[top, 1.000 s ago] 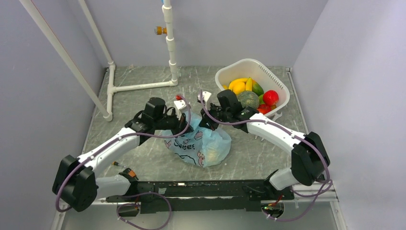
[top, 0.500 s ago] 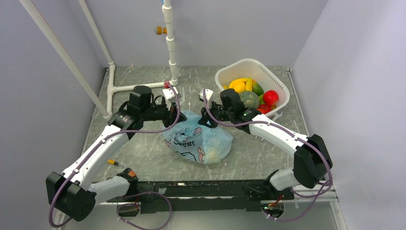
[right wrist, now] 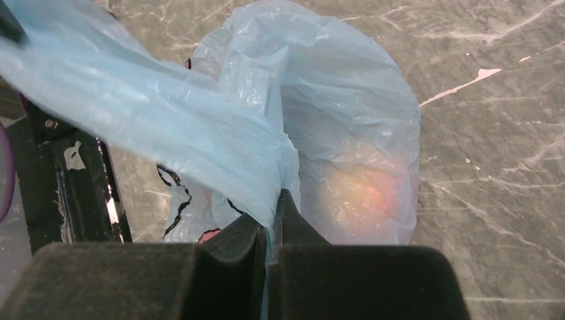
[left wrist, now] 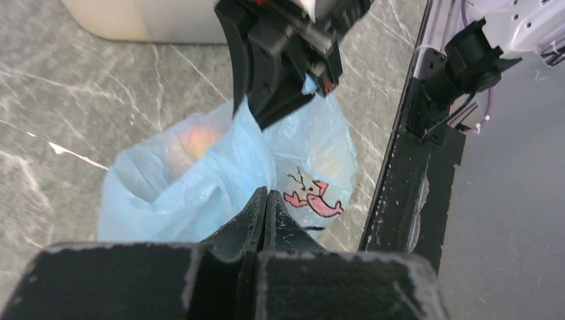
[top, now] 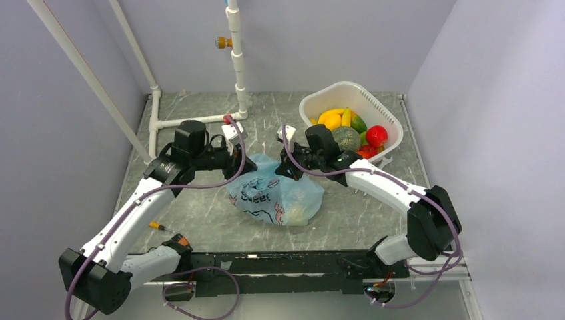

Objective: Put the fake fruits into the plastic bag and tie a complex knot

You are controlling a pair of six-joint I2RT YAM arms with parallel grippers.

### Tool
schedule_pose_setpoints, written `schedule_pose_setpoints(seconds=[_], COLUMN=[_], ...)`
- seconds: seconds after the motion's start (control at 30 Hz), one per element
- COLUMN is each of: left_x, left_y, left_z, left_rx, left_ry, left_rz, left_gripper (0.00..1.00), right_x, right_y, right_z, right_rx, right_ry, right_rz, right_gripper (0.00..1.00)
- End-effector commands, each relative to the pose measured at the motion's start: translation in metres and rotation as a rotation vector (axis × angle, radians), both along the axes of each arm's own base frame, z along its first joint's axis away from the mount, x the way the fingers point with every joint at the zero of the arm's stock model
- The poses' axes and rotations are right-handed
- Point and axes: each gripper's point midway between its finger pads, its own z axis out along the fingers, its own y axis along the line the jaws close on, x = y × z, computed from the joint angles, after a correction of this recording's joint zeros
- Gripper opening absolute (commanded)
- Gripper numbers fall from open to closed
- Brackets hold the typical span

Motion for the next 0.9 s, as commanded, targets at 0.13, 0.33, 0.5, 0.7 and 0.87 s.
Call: schedule_pose_setpoints(seconds=[0.13,0.33,0.5,0.7,0.87], left_x=[-0.035,-0.002,0.012,0.030,0.019], left_y=[-0.001,-0.003,-0.013,-0.037,-0.061], left_z=[-0.106,-0.151,-0.175,-0.168,-0.144], left_rx=[0.103,0.153,0.167,0.005,-0.103], left_ry=[0.381,0.450,0.444,0.443,0.503], left_rz=[0.063,0.259,0.307,0.286,0.175], left_gripper=[0.00,0.00,0.00,0.00,0.00], right_x=[0.018,0.002,-0.008,-0.016,-0.026], right_y=[0.002,0.002,0.001,0.006,0.009], right_z=[0.039,0.047,0.048,0.043,0.052], right_rx=[0.090,0.139,0.168,0.196,0.207], right_ry=[-0.007,0.036,0.074,0.116,0.139], right_rz=[-0.101,-0.084,-0.085,-0.080,-0.024], right_gripper=[0.00,0.00,0.00,0.00,0.11])
